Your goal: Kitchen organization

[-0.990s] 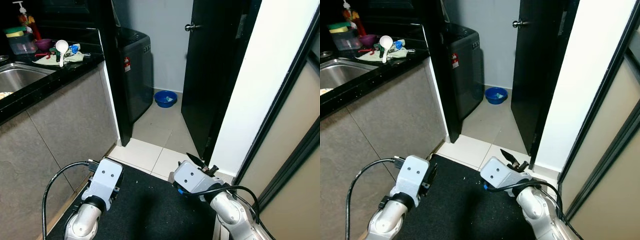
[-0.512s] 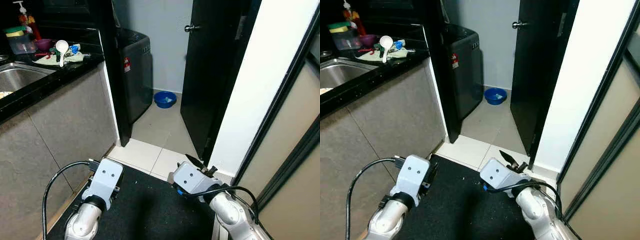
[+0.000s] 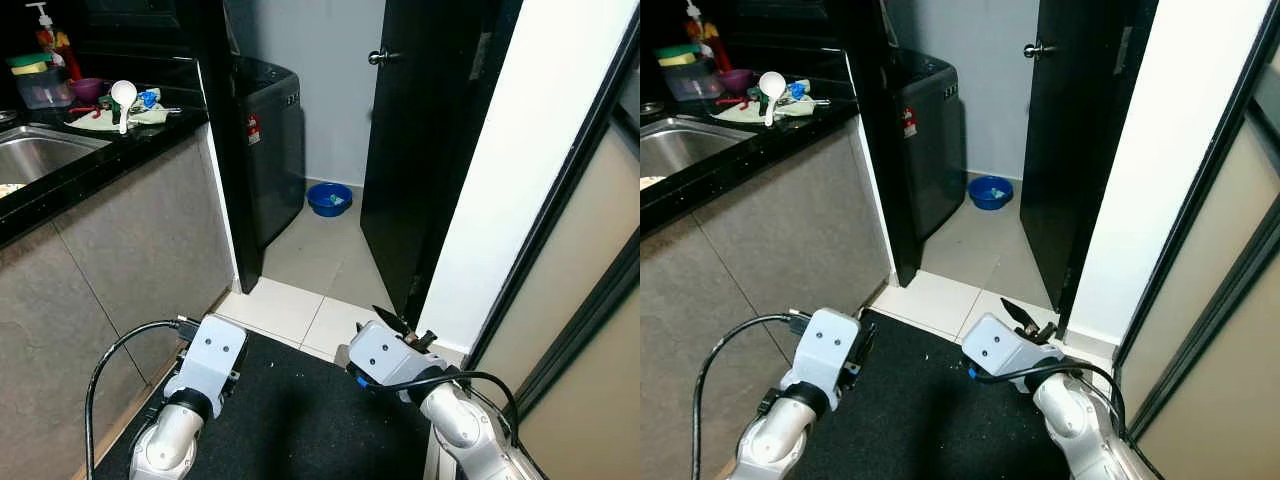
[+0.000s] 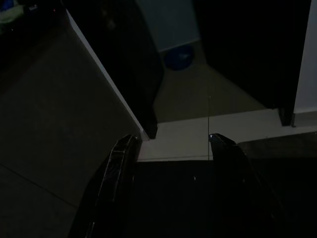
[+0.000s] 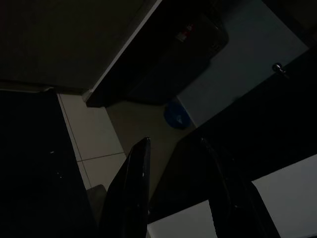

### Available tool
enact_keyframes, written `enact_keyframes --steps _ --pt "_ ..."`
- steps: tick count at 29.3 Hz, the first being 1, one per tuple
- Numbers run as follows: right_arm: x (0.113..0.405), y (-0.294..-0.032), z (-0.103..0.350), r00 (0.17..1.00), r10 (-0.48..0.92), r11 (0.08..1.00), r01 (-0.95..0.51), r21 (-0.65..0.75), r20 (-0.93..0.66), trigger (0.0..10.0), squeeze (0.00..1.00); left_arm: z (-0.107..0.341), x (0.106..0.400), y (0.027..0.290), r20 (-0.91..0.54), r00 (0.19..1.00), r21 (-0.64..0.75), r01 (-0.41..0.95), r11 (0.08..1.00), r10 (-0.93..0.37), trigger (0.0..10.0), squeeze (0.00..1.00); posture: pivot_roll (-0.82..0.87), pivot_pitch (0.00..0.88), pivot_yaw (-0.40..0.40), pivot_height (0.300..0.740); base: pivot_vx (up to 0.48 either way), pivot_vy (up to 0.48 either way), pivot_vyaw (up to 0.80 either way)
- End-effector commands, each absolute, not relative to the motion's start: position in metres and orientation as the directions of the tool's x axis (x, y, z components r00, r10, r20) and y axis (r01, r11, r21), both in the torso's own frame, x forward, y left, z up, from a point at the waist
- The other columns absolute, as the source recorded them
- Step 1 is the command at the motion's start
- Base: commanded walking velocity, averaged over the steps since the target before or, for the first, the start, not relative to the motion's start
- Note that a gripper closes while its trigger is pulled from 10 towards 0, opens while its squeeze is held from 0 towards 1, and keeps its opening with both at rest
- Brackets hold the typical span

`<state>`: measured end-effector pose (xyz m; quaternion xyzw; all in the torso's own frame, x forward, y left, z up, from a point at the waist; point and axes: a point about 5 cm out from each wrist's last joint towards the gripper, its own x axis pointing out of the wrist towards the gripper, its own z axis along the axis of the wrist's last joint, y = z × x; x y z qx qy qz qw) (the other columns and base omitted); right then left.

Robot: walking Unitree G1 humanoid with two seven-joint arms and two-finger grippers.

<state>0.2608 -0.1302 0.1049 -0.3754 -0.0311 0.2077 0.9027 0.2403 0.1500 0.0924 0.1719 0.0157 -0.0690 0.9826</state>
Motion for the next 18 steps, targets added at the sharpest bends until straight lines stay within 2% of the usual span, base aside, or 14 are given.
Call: enact_keyframes --steps 1,18 --pt "0.2611 -0.1321 0.1036 0.913 0.396 0.639 -0.354 -0.682 -0.103 10.0 0.0 0.0875 0.2396 0.1532 -0.075 0.989 0.345 0.142 0.928 -0.123 10.0 0.0 -0.1 0.0 0.011 0.74 0.0 0.0 0.0" --pt "0.2613 -0.128 0.1023 0.908 0.405 0.64 -0.363 -0.678 -0.104 10.0 0.0 0.0859 0.2383 0.1562 -0.081 0.99 0.349 0.136 0.927 -0.115 10.0 0.0 -0.09 0.0 0.015 0.74 0.0 0.0 0.0"
